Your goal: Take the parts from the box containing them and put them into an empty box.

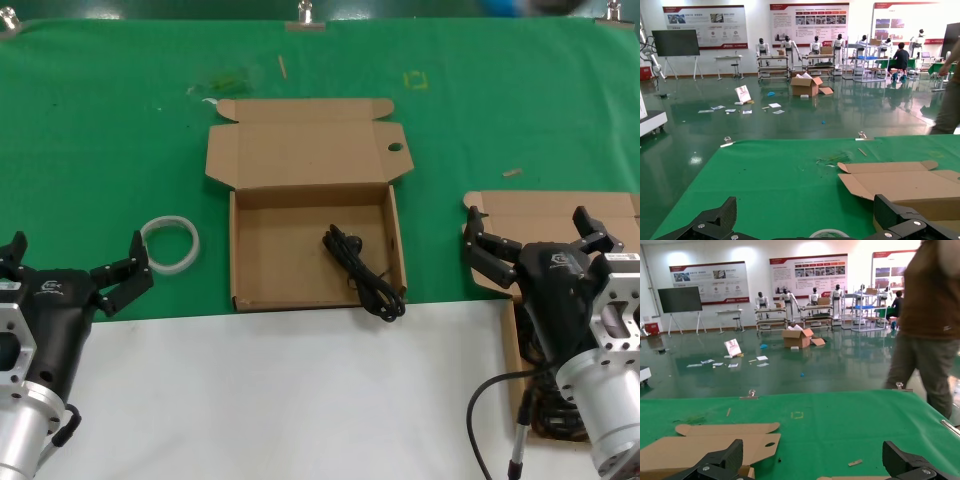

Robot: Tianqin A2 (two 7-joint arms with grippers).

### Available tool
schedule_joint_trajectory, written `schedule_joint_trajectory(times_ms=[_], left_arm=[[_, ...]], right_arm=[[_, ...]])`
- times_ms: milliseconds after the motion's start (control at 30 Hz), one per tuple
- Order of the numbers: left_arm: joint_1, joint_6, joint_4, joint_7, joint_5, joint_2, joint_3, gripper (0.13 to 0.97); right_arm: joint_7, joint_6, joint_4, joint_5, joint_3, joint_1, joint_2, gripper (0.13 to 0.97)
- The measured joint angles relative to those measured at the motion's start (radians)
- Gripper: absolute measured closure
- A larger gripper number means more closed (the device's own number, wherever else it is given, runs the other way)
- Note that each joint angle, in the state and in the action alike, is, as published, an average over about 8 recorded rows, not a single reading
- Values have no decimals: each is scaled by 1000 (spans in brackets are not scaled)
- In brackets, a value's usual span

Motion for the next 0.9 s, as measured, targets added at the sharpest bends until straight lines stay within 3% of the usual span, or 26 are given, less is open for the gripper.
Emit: schedule_joint_trajectory(times_ms=[900], left_arm=[[0,0,0,0,0,0,0,132]], right_arm=[[0,0,0,0,0,0,0,129]])
